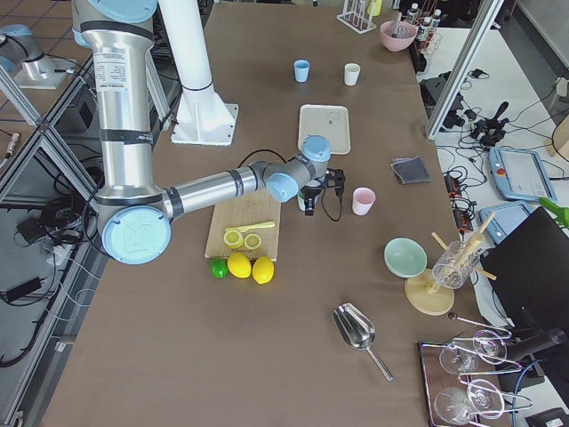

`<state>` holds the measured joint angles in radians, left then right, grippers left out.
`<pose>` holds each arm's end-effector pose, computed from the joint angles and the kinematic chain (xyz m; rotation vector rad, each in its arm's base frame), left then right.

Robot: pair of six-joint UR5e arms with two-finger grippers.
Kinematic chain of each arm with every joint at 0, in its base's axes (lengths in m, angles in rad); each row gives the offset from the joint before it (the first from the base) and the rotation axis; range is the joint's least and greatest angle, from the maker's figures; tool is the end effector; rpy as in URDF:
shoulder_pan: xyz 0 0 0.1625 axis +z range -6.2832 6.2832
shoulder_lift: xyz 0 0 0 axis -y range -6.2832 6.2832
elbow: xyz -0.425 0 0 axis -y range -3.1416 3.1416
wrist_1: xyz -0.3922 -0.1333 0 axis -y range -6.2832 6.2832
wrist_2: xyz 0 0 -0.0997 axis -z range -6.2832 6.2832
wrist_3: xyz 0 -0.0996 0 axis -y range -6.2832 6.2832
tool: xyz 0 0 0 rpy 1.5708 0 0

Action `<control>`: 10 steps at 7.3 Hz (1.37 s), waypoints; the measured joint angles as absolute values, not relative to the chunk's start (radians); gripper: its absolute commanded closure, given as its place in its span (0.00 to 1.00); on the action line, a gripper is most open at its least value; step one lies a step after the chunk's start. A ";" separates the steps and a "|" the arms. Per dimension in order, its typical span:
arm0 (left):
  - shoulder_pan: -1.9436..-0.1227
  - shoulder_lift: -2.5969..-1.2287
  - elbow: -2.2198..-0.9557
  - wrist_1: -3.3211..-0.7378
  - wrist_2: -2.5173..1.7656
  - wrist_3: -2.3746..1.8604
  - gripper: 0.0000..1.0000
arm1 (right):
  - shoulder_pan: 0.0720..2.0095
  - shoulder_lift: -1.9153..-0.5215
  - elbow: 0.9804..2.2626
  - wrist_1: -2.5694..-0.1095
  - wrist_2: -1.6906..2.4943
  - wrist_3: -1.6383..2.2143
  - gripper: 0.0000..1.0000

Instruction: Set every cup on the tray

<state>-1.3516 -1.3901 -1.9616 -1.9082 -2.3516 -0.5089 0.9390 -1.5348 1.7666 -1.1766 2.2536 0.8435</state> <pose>0.0316 -0.4326 0.5073 0.2138 0.8940 -0.0554 -0.2521 -0.4637 0.5013 0.0010 -0.8909 -0.0161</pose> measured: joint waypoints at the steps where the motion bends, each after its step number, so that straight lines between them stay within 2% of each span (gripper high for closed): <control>1: -1.352 -1.389 -1.961 -1.908 -2.352 -0.507 0.02 | 0.940 -1.535 1.765 -1.177 2.257 0.849 1.00; 7: -1.350 -1.383 -1.950 -1.908 -2.352 -0.513 0.02 | 0.934 -1.523 1.779 -1.182 2.332 0.872 1.00; 10: -1.284 -1.429 -1.936 -1.917 -2.335 -0.639 0.02 | 0.897 -1.388 1.791 -1.192 2.361 1.043 1.00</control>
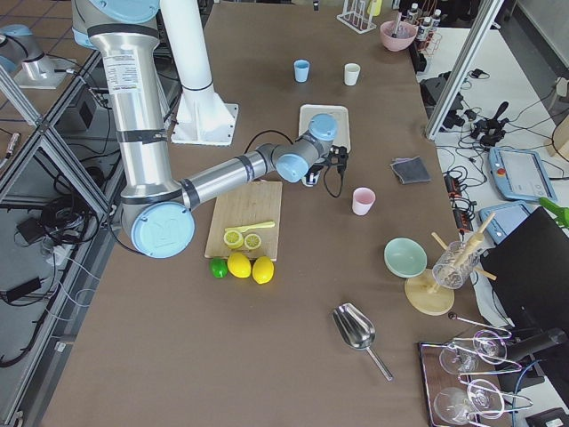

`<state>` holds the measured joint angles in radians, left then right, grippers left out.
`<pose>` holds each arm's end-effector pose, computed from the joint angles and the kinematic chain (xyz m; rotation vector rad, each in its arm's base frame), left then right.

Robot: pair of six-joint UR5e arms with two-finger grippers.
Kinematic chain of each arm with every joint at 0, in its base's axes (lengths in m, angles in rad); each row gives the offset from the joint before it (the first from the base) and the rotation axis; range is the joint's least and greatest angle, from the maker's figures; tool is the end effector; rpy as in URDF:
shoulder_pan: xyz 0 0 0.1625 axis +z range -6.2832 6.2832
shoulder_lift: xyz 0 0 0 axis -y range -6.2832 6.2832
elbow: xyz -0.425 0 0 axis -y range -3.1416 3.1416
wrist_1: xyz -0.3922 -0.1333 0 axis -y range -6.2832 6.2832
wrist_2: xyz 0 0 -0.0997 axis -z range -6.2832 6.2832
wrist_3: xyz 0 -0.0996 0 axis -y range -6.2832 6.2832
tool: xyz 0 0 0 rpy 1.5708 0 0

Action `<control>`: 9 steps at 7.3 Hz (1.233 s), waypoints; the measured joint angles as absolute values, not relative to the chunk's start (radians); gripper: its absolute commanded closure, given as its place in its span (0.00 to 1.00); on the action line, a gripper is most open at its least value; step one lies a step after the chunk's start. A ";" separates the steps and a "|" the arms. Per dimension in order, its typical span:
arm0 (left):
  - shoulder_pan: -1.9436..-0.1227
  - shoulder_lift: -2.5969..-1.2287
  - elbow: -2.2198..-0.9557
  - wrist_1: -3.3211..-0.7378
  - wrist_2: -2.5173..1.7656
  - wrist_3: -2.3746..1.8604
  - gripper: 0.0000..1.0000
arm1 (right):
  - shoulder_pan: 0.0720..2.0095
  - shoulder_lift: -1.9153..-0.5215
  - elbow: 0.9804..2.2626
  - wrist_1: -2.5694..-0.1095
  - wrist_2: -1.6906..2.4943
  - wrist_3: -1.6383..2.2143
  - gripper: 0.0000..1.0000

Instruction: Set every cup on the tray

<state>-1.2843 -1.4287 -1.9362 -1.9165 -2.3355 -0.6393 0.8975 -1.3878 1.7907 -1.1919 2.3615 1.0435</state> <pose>0.0640 -0.4450 0.5032 0.1515 0.9053 -0.1102 -0.2992 -0.4754 0.4061 -0.0830 -1.0449 0.0268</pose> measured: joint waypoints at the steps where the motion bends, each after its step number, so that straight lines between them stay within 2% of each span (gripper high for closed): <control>1: -1.222 -1.453 -1.938 -1.938 -2.293 -0.731 0.02 | 0.860 -1.323 1.788 -1.192 2.350 1.135 1.00; 5: -1.039 -1.543 -1.942 -1.978 -2.175 -0.989 0.02 | 0.674 -1.054 1.716 -1.293 2.151 1.333 1.00; 6: -1.006 -1.559 -1.946 -1.979 -2.157 -1.030 0.02 | 0.657 -1.015 1.700 -1.335 2.123 1.336 0.82; 7: -0.964 -1.570 -1.960 -1.979 -2.134 -1.081 0.02 | 0.647 -0.999 1.693 -1.354 2.103 1.337 0.01; 9: -0.848 -1.579 -1.985 -1.979 -2.052 -1.161 0.03 | 0.637 -0.992 1.694 -1.368 2.060 1.336 0.00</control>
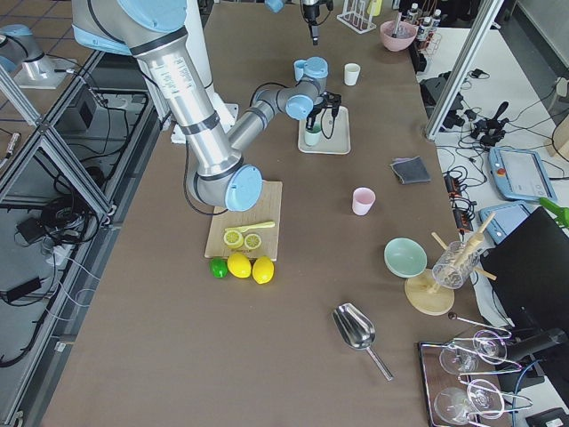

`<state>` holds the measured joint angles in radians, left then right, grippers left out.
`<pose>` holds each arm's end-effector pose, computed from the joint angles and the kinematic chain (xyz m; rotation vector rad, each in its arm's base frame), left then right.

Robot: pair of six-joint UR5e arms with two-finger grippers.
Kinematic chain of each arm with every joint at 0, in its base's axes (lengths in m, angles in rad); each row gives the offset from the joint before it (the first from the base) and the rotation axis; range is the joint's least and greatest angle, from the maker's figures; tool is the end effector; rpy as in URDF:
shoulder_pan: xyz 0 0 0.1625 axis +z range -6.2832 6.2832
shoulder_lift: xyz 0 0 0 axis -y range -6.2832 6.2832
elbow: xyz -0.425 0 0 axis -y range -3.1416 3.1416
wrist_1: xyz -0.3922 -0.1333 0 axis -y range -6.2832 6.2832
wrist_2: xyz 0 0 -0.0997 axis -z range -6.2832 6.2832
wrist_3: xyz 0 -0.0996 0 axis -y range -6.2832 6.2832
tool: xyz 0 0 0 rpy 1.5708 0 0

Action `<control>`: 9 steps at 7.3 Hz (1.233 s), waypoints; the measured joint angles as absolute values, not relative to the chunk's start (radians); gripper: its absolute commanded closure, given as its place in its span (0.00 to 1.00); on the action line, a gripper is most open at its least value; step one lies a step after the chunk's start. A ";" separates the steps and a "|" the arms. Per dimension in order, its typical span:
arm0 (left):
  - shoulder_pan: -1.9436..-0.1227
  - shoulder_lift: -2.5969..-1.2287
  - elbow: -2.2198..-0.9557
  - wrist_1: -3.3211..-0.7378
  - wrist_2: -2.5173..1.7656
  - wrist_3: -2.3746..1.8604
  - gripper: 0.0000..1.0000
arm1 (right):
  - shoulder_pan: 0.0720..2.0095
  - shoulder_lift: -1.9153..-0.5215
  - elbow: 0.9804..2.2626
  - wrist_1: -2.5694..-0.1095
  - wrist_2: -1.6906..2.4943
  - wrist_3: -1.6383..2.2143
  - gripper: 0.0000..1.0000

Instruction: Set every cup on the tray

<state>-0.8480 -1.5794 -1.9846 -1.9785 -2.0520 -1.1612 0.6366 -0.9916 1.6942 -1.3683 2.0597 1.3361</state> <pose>0.2613 -0.4280 0.4127 0.1122 0.9246 -0.2067 -0.4814 -0.4635 0.2406 -0.0382 -0.9944 0.1471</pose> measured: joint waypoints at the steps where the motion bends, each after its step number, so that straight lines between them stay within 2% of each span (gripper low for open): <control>1: -0.791 -1.581 -1.986 -1.977 -2.007 -1.175 0.04 | 0.643 -0.993 1.702 -1.371 2.053 1.332 0.00; 3: -0.706 -1.559 -1.986 -1.976 -1.945 -1.178 0.07 | 0.700 -1.002 1.742 -1.418 2.094 1.309 0.00; 4: -0.679 -1.544 -1.985 -1.977 -1.928 -1.177 0.16 | 0.736 -1.011 1.763 -1.454 2.127 1.289 0.00; 5: -0.662 -1.538 -1.982 -1.977 -1.920 -1.177 0.45 | 0.763 -1.026 1.777 -1.475 2.148 1.267 0.00; 6: -0.652 -1.539 -1.976 -1.977 -1.917 -1.180 0.82 | 0.781 -1.044 1.789 -1.485 2.159 1.248 0.00; 7: -0.648 -1.542 -1.970 -1.977 -1.917 -1.183 1.00 | 0.796 -1.062 1.799 -1.489 2.169 1.236 0.00; 9: -0.647 -1.561 -1.967 -1.977 -1.922 -1.186 1.00 | 0.819 -1.080 1.805 -1.491 2.183 1.223 0.00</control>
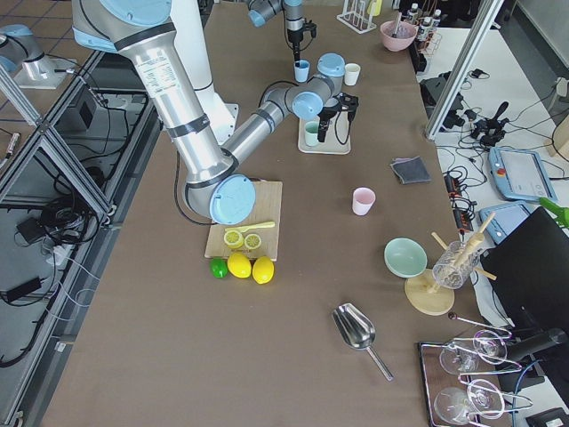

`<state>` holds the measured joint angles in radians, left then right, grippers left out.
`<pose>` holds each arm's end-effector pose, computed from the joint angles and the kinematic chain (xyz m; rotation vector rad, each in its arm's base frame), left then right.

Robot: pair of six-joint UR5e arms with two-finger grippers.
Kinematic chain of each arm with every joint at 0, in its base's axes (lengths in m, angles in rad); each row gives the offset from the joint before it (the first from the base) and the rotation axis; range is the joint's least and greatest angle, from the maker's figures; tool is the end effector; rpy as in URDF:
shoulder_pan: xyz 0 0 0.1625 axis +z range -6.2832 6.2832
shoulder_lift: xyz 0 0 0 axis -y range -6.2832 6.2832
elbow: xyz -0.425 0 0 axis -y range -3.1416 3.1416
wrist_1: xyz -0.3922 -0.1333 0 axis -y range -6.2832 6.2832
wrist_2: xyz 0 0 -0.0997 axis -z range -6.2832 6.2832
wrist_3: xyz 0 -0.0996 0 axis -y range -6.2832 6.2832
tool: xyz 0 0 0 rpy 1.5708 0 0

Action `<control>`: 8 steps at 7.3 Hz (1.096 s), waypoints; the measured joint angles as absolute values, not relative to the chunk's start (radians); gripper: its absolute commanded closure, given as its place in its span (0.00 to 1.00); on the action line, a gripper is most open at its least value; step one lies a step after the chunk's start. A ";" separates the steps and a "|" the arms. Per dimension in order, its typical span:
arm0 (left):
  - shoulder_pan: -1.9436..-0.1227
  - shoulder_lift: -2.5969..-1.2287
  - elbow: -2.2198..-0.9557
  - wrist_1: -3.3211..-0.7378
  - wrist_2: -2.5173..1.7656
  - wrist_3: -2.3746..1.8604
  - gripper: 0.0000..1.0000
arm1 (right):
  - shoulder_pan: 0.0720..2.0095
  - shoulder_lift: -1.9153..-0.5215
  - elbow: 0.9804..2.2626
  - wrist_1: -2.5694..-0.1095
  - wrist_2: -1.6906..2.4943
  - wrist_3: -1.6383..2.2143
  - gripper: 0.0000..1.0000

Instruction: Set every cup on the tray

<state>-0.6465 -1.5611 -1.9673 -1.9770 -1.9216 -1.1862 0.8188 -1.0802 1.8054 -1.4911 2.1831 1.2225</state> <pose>0.3360 -0.3777 0.4341 0.0979 0.8461 -0.1068 -0.3691 -0.5059 0.2619 -0.0534 -0.9677 0.1869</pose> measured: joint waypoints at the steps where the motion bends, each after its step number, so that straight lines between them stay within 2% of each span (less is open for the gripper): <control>1: -0.647 -1.580 -1.969 -1.975 -1.925 -1.196 1.00 | 0.830 -1.088 1.805 -1.492 2.187 1.211 0.00; 3: -0.655 -1.655 -1.969 -1.963 -1.926 -1.222 1.00 | 0.874 -1.119 1.799 -1.493 2.193 1.136 0.00; 5: -0.672 -1.820 -1.952 -1.842 -1.922 -1.261 1.00 | 0.952 -1.152 1.764 -1.493 2.195 0.994 0.00; 8: -0.670 -2.123 -1.771 -1.689 -1.919 -1.340 1.00 | 1.084 -1.154 1.603 -1.487 2.196 0.727 0.00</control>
